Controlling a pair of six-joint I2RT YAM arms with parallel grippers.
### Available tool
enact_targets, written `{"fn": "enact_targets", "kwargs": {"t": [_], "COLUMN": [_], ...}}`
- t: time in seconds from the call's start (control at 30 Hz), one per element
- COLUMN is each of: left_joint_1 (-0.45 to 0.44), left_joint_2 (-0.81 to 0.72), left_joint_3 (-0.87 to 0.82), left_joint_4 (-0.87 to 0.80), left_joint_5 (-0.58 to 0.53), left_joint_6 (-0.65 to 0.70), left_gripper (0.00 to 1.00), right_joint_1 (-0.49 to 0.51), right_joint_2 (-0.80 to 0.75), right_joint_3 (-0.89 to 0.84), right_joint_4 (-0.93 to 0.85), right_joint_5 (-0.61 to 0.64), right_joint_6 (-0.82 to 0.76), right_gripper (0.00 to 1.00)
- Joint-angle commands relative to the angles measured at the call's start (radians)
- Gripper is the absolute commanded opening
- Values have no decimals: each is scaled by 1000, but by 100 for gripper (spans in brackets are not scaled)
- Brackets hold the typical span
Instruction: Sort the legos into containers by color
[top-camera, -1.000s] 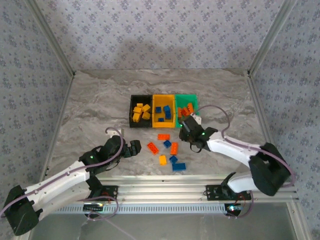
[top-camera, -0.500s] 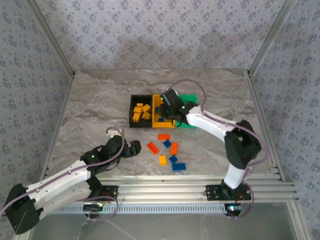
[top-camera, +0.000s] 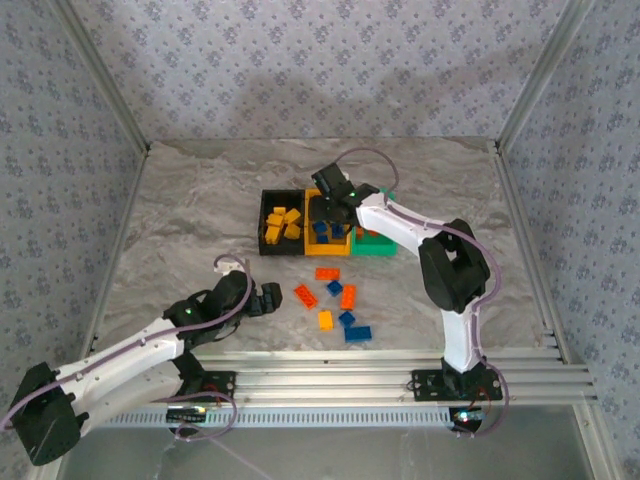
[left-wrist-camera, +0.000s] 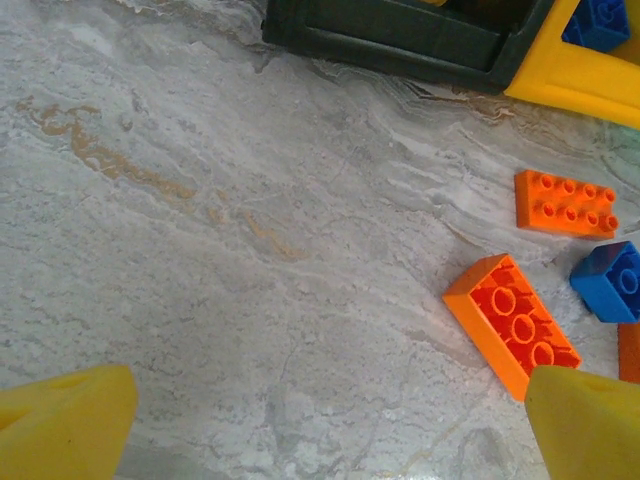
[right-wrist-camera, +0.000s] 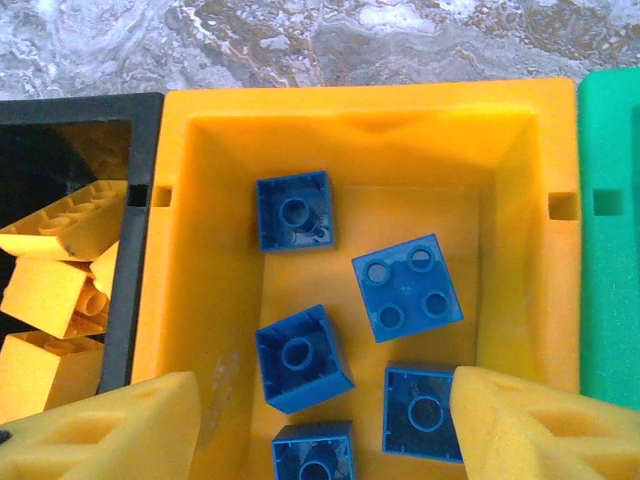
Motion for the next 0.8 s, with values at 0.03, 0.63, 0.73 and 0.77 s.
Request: {"fn": "enact_targets", "kwargs": {"t": [0.03, 0.63, 0.73, 0.77], "left_joint_1": [-1, 8, 10, 10], "left_joint_2": [-14, -294, -312, -313], "left_joint_3": [65, 110, 102, 98], "left_joint_4": [-60, -276, -290, -291], "left_joint_5": [-17, -197, -199, -197], "left_joint_6": [23, 7, -4, -5], "left_gripper": [100, 100, 100, 100], "right_joint_1": [24, 335, 363, 371], "right_joint_2": [-119, -210, -179, -169], "right_joint_3": [-62, -384, -344, -340], "right_joint_4": [10, -25, -34, -43], "right_joint_5": [-9, -115, -105, -98], "right_joint_6": [-3, -83, -87, -88], "right_gripper": [71, 74, 74, 73]}}
